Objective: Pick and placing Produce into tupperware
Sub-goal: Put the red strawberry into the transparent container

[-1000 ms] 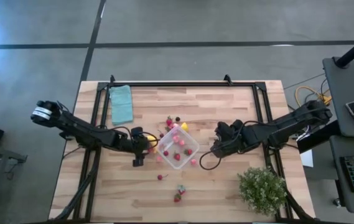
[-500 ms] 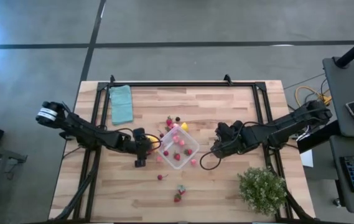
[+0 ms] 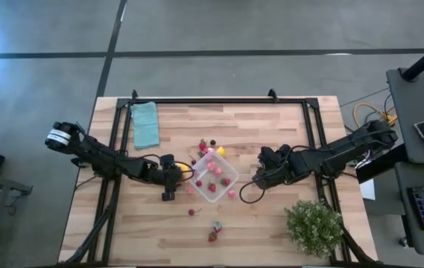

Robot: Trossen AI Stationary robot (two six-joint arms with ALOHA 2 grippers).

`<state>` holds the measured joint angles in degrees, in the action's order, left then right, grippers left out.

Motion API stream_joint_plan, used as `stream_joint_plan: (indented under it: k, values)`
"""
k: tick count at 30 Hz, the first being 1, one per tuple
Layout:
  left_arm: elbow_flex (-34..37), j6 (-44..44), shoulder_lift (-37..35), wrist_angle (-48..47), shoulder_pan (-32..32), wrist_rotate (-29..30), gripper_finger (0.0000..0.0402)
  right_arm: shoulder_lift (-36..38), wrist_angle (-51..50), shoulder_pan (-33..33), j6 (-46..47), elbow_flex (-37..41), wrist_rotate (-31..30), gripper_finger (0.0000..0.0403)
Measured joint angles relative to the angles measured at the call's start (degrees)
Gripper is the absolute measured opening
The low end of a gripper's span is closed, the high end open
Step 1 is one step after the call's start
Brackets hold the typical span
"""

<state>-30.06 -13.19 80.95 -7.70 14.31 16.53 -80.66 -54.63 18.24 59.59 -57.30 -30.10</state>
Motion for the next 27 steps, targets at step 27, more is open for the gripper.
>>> stream_joint_plan:
  k: [27]
  values:
    - [-9.2, 6.4, -17.0, -13.4, -0.1, 0.3, 0.0143, 0.0, -0.4, 0.0, -1.7, 0.0, 0.5, 0.0241]
